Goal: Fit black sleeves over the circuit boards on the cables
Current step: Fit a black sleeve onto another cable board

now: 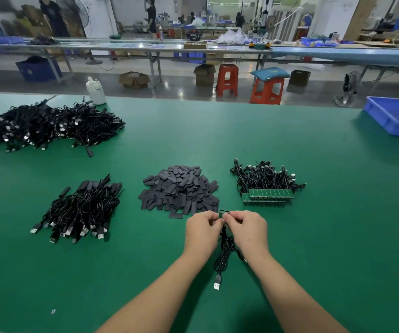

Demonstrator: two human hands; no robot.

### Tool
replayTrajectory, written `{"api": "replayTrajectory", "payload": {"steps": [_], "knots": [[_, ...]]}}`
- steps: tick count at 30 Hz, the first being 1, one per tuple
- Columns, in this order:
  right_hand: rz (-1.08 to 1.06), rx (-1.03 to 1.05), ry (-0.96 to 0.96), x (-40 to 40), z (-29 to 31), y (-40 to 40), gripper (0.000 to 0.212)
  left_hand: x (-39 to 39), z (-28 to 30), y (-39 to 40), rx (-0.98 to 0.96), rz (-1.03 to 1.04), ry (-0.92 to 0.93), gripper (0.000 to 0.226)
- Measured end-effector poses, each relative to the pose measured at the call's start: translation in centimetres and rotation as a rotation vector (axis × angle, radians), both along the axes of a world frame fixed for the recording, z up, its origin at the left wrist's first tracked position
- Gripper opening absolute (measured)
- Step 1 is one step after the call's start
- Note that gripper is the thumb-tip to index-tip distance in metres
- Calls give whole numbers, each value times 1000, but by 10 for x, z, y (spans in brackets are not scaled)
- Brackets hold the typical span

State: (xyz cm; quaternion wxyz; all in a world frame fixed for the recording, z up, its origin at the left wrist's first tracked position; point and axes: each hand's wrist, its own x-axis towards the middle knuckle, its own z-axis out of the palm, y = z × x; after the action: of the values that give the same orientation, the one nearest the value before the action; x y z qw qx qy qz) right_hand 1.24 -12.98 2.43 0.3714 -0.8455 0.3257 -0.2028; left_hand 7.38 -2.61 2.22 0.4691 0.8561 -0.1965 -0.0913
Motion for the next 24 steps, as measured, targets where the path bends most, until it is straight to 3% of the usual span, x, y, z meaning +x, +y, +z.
{"api": "replayTrajectory", "payload": {"steps": [10,13,18,24], "knots": [[-9,25,-65,1,-9,10,27,4,-7,3,46,-12,-90,22],[-76,128,-101,-1,-11,0,26,12,-8,13,-74,-59,40,21],[-156,400,-182,-6,-16,-22,20,18,-11,31,-434,-174,446,12],[-213,586,-294,-11,-14,-48,17,29,-14,48,-428,-132,552,12]]}}
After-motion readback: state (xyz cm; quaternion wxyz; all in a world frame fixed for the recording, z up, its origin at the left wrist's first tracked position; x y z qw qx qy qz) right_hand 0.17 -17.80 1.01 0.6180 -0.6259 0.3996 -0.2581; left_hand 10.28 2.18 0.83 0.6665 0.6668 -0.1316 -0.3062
